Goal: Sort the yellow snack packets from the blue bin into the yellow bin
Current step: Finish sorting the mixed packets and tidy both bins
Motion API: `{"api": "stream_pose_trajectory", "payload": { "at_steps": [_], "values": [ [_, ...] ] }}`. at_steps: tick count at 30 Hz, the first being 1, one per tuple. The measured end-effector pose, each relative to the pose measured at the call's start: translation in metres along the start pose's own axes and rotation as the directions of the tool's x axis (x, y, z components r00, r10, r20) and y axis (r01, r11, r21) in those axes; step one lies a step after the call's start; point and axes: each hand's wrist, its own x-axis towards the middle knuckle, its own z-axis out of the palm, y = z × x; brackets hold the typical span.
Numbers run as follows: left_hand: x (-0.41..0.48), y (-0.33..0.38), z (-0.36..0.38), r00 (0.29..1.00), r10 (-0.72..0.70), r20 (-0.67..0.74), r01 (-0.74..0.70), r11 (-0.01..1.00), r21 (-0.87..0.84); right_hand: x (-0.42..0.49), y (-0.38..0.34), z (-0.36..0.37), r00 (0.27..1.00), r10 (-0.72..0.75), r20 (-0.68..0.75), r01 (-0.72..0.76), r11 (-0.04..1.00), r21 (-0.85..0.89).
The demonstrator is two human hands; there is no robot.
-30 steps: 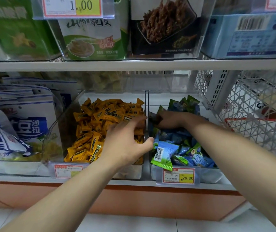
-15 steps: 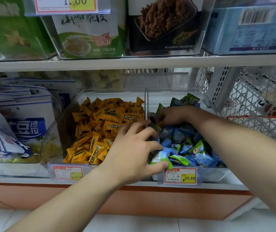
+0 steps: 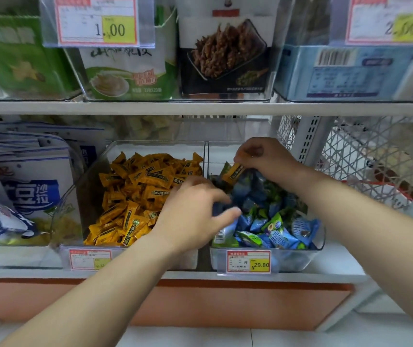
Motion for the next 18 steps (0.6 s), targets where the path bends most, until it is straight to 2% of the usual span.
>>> {"api": "stream_pose_trajectory", "payload": {
  "at_steps": [3, 6, 9, 11, 13, 15, 16, 18],
  "values": [
    [0.004, 0.002, 0.0, 0.98, -0.117, -0.162, 0.086, 0.978, -0.189, -0.022, -0.007, -0.005, 0.996, 0.013, -0.092, -0.003, 0.993, 0.118],
    [0.008, 0.007, 0.004, 0.961, -0.201, -0.19, 0.142, 0.948, -0.285, -0.039, -0.022, 0.0, 0.986, 0.009, -0.169, 0.032, 0.97, 0.242],
    [0.012, 0.017, 0.002, 0.952, -0.212, -0.221, 0.095, 0.89, -0.445, -0.051, -0.033, 0.012, 0.994, 0.054, -0.098, -0.01, 0.915, 0.403],
    [0.014, 0.015, -0.005, 0.925, -0.244, -0.291, 0.085, 0.88, -0.467, -0.053, -0.036, 0.016, 0.996, 0.064, -0.058, -0.032, 0.894, 0.447],
    [0.012, 0.0, -0.014, 0.896, -0.305, -0.322, 0.179, 0.912, -0.368, -0.047, -0.032, 0.014, 0.996, 0.047, -0.078, -0.017, 0.938, 0.347],
    [0.008, -0.023, -0.022, 0.864, -0.353, -0.359, 0.331, 0.936, -0.123, -0.032, -0.021, 0.007, 0.995, 0.011, -0.098, -0.004, 0.998, 0.069],
    [0.004, -0.035, -0.026, 0.851, -0.37, -0.372, 0.387, 0.921, -0.029, -0.023, -0.014, 0.005, 0.998, -0.004, -0.066, -0.001, 0.997, -0.079],
    [0.0, -0.046, -0.031, 0.835, -0.379, -0.4, 0.405, 0.914, -0.021, -0.002, -0.004, 0.002, 0.997, -0.012, 0.079, 0.036, 0.948, -0.317]
  ]
}}
